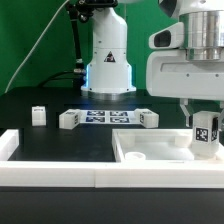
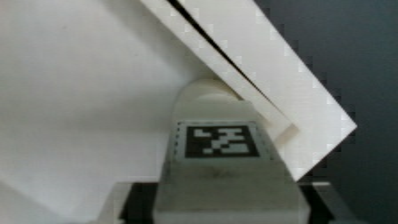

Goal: Assemble one leg

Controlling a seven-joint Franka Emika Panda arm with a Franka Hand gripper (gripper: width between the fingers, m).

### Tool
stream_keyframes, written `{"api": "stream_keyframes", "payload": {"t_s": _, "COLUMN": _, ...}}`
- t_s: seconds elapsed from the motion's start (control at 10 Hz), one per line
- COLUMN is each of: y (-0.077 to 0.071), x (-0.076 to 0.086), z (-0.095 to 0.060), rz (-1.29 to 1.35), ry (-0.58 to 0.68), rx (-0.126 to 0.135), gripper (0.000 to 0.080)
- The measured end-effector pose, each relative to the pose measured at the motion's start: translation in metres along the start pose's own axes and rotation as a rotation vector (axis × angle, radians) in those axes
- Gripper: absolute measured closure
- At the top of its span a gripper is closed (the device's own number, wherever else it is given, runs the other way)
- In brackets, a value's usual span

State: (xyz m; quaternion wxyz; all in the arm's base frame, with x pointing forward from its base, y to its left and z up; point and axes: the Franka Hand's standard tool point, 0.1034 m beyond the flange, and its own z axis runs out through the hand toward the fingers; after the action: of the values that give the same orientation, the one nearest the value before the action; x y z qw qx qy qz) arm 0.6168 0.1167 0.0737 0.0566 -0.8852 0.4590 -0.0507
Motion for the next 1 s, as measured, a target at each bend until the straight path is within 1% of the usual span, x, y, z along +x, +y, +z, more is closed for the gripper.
{"api": "stream_keyframes", "payload": {"t_s": 0.1, "y": -0.0003, "x": -0.0027, "z": 0.0004, "rz": 0.204, "ry": -0.005, "rx": 0.01, "gripper": 0.0509}}
{"api": "stream_keyframes", "payload": {"t_s": 0.3, "y": -0.0025, "x": -0.0065, "z": 0.0013, "rz": 0.416, "ry": -0.004, "rx": 0.012, "gripper": 0.0509}}
{"api": "stream_keyframes", "payload": {"t_s": 0.4, "y": -0.0028, "x": -0.0063, "z": 0.0012, "rz": 0.563, "ry": -0.01, "rx": 0.019, "gripper": 0.0509}}
{"api": "stream_keyframes", "payload": {"t_s": 0.5, "y": -0.002, "x": -0.0068, "z": 0.0014, "rz": 0.674, "ry": -0.017, "rx": 0.014, "gripper": 0.0509}}
{"api": "stream_keyframes", "payload": {"t_s": 0.6, "y": -0.0017, "x": -0.0058, "z": 0.0017, "rz": 0.778, "ry": -0.028, "rx": 0.019, "gripper": 0.0509}}
{"api": "stream_keyframes", "payload": {"t_s": 0.8, "y": 0.0, "x": -0.0018, "z": 0.0012, "rz": 0.842, "ry": -0.044, "rx": 0.025, "gripper": 0.0509}}
{"api": "stream_keyframes", "payload": {"t_s": 1.0, "y": -0.0003, "x": -0.0032, "z": 0.0016, "rz": 0.869, "ry": -0.049, "rx": 0.025, "gripper": 0.0509}}
